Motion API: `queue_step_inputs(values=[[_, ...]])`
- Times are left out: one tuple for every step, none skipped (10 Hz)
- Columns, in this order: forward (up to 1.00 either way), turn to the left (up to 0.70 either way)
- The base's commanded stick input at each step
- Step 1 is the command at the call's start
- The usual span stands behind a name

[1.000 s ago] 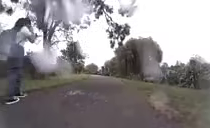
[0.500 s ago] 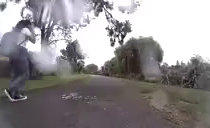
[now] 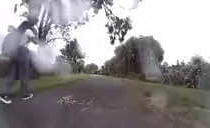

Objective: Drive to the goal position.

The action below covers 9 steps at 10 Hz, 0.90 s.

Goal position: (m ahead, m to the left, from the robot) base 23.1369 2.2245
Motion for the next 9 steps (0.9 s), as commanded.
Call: queue_step_inputs(values=[[0.85, 0.0], [0.85, 0.0], [0.85, 0.0], [0.85, -0.04], [0.85, -0.08], [0.85, -0.12], [0.85, -0.16], [0.85, 0.0], [0.85, 0.0]])
